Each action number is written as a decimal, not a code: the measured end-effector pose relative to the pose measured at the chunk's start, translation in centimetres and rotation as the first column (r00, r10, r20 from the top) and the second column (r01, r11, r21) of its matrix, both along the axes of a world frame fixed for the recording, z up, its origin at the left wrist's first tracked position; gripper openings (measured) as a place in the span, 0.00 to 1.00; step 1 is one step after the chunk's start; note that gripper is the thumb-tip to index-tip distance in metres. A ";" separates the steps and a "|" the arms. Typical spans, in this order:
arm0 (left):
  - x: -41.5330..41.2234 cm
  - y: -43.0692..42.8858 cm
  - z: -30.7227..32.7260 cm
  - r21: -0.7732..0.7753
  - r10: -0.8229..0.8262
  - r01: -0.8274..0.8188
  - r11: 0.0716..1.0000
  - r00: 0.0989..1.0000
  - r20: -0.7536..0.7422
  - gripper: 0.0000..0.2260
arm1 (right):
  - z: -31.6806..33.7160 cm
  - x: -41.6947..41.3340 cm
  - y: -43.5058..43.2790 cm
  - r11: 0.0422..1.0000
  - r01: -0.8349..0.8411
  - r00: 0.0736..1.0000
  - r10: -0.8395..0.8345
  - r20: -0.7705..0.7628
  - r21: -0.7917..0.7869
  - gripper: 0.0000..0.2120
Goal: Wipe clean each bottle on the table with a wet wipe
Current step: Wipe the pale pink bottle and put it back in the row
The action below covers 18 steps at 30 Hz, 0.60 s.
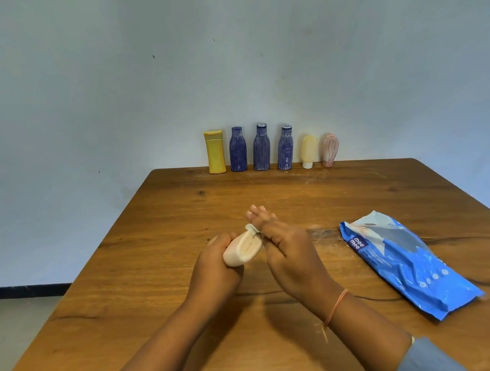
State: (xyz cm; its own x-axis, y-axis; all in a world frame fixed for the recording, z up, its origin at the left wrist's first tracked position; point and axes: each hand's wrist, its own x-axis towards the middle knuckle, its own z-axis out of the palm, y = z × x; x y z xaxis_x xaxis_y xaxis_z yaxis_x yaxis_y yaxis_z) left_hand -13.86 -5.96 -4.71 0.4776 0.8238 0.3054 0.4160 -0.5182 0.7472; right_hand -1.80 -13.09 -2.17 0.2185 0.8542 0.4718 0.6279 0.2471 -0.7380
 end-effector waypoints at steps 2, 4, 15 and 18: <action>0.2 0.2 -0.2 -0.019 0.013 -0.013 1.000 1.000 -0.001 0.15 | -0.1 -1.1 -0.3 1.000 0.002 1.000 -0.002 0.026 0.018 0.26; 0.3 0.3 -0.3 -0.025 0.021 -0.022 0.999 1.000 -0.021 0.11 | -0.7 -2.4 -0.6 0.998 -0.037 0.996 0.032 0.087 0.047 0.28; 0.2 0.0 0.4 0.044 -0.020 0.022 0.999 0.998 -0.062 0.14 | -0.9 0.0 -0.5 0.999 0.033 0.999 -0.033 -0.017 -0.013 0.21; 0.4 0.3 0.8 0.052 -0.014 0.020 0.998 0.992 -0.123 0.10 | -1.1 -0.2 -1.0 0.999 0.047 0.993 -0.046 -0.112 0.010 0.22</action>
State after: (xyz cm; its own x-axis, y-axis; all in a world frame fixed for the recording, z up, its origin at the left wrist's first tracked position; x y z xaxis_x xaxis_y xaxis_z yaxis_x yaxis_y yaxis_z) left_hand -13.47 -5.65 -3.92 0.5281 0.7992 0.2870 0.4935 -0.5639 0.6622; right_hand -1.98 -14.09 -3.29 0.3099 0.8358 0.4531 0.5529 0.2293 -0.8011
